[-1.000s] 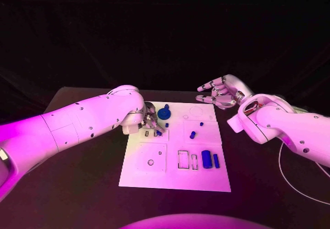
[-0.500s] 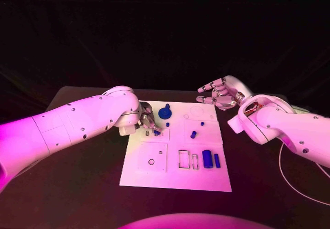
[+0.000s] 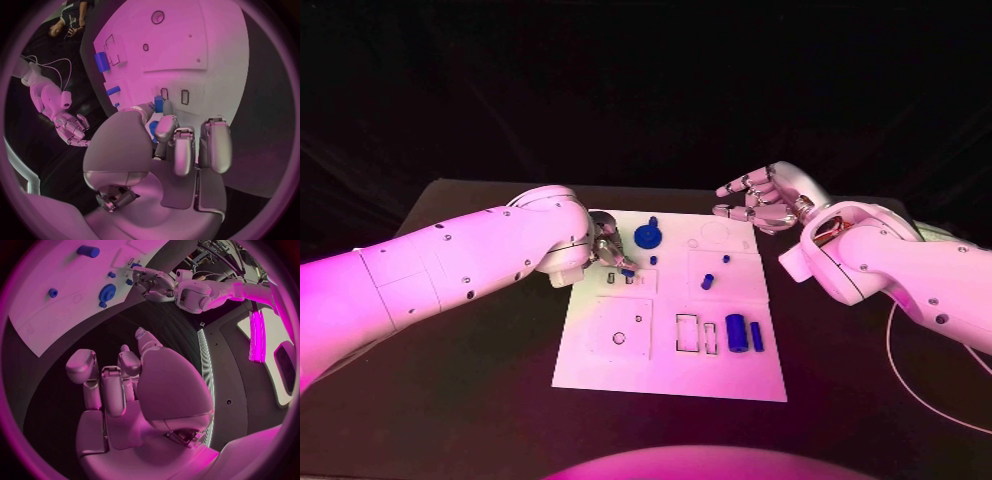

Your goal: Assemble the parts on the task board

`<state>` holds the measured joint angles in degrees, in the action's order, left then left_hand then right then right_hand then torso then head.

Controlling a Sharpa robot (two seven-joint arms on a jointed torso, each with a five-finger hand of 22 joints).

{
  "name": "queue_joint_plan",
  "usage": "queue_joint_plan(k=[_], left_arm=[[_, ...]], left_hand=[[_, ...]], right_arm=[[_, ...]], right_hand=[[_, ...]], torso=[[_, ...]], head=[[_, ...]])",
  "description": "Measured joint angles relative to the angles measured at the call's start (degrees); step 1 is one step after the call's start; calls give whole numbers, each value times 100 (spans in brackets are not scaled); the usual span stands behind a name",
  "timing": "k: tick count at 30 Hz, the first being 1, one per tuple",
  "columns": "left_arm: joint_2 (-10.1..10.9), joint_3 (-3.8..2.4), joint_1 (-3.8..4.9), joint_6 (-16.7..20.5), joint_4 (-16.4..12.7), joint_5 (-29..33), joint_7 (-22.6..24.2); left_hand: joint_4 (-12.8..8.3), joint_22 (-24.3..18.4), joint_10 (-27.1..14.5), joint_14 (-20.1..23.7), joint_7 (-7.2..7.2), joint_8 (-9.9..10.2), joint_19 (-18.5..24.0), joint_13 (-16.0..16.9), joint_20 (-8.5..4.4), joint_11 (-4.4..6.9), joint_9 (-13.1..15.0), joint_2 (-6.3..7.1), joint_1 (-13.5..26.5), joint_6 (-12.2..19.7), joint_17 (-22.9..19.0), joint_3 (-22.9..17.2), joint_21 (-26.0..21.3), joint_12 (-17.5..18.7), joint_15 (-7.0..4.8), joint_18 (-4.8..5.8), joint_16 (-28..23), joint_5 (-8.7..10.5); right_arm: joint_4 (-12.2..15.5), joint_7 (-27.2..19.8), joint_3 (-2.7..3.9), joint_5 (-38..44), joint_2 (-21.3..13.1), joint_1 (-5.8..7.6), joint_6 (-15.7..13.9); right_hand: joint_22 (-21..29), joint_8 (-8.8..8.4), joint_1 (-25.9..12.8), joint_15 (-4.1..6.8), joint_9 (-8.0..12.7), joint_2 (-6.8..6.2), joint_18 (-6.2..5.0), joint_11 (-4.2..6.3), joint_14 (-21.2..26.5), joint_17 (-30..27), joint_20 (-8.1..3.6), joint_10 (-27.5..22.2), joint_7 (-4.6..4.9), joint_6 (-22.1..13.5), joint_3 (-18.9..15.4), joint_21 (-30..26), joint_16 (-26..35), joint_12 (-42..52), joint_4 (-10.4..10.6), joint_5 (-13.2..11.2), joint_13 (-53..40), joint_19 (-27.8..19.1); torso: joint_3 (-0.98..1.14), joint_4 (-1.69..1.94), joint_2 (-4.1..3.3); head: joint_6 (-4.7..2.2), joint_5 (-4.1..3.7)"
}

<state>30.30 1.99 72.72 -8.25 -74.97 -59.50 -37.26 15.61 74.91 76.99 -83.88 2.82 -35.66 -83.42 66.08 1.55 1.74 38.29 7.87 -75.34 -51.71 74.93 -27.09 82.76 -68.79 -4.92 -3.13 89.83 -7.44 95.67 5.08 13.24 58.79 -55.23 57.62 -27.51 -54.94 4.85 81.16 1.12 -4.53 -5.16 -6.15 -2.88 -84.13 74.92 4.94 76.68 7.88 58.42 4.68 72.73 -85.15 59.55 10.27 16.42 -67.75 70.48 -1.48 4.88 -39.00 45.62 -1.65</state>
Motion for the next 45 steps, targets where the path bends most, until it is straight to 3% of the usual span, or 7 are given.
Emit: queue_joint_plan(k=[8, 30, 45], left_arm=[[-46, 17, -88, 123, 8, -342, 32], [-35, 2, -86, -346, -9, -521, 56], [-97, 2, -76, -466, 62, -526, 46]], left_hand=[[-28, 0, 0, 0, -7, 0, 0, 0, 0, 0, 14, 30, 30, -8, 0, -28, 0, 0, 0, 0, 0, 1], [-54, 1, -1, 0, -5, -7, 0, 3, 0, -1, 12, 52, 52, -7, -2, -54, 0, 0, 0, -1, 0, 18], [-40, 4, -1, 0, 2, -24, 0, 2, 0, -1, 68, 6, 130, -18, -2, -119, 0, 0, 1, 0, 0, 22]], right_arm=[[-2, -4, 0, 0, 1, -11, 16], [-25, -5, 0, -39, 8, -22, 68], [-33, 3, 0, -110, 5, -23, 83]], right_hand=[[0, 0, 0, 0, 0, 0, 0, 0, 0, 0, 0, 0, 0, 0, 0, 0, 0, 0, 0, 0, 0, 0], [11, 0, -27, 0, -4, 27, 0, 0, 0, -1, -21, 0, 0, 0, -17, 1, 0, 0, 17, 0, 5, -21], [22, 0, -34, 0, -3, 34, 0, 0, 0, -2, -21, 1, 0, 0, 0, 1, 0, 0, 33, 0, 12, -21]], torso=[[-4, -12, -4], [-1, -13, -8], [2, -12, -8]], head=[[12, 12], [46, 24], [67, 36]])
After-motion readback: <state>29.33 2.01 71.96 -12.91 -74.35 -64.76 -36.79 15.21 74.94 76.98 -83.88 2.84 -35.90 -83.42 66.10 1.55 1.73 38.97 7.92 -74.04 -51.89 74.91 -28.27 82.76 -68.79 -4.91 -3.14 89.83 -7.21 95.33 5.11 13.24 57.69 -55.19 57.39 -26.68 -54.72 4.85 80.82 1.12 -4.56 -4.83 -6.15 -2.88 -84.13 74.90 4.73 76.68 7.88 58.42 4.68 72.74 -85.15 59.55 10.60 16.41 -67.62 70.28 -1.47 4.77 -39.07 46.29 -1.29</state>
